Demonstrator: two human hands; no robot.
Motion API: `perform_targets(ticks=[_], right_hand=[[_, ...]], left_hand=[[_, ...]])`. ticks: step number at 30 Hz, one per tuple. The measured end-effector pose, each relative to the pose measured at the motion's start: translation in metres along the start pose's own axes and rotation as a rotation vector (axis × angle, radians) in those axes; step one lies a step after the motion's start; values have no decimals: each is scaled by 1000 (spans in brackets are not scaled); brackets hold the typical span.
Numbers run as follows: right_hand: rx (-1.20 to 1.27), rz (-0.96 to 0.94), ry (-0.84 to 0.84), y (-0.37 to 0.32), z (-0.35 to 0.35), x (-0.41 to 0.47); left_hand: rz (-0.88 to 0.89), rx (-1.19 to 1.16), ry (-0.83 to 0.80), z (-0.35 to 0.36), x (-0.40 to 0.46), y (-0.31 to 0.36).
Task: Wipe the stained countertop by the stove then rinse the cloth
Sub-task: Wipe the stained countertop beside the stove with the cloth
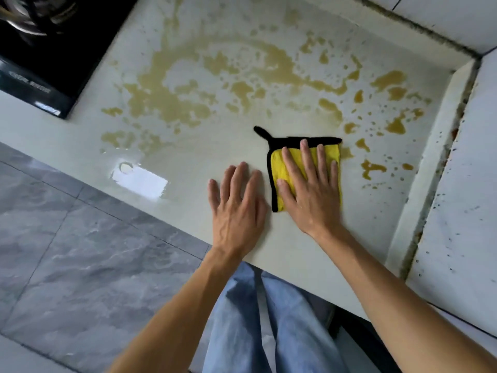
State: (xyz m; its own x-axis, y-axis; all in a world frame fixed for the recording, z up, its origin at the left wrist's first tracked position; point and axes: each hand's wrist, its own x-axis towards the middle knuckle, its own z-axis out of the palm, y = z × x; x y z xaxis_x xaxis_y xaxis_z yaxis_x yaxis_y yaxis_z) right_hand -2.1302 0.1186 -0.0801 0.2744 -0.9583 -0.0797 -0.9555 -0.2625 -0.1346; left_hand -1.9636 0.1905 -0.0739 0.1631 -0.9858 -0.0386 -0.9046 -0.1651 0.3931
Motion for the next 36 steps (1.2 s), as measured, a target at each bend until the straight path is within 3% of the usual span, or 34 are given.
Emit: perform_targets(ticks=[4,10,14,17,21,27,29,33,36], right_hand=[[-9,111,-34,37,-5,-24],[38,371,51,19,-3,52],[7,221,88,-11,10,29],[15,106,57,10,12,-16],[-3,278,19,59,-1,-41],[43,517,55,60,-7,32],[27,493,75,42,-2,30],[-7,250,69,49,3,-32],[11,382,28,87,-4,-57]], left_hand=[[7,49,-22,6,0,-3],[12,60,-24,12,-1,-5],[20,54,6,13,0,-6],[21,64,13,15,-2,-8],[22,65,5,17,-2,-10],[11,51,0,15,0,-5],[7,51,-4,13,0,-4],[4,63,7,13,0,-4],[10,64,34,16,-1,-5]])
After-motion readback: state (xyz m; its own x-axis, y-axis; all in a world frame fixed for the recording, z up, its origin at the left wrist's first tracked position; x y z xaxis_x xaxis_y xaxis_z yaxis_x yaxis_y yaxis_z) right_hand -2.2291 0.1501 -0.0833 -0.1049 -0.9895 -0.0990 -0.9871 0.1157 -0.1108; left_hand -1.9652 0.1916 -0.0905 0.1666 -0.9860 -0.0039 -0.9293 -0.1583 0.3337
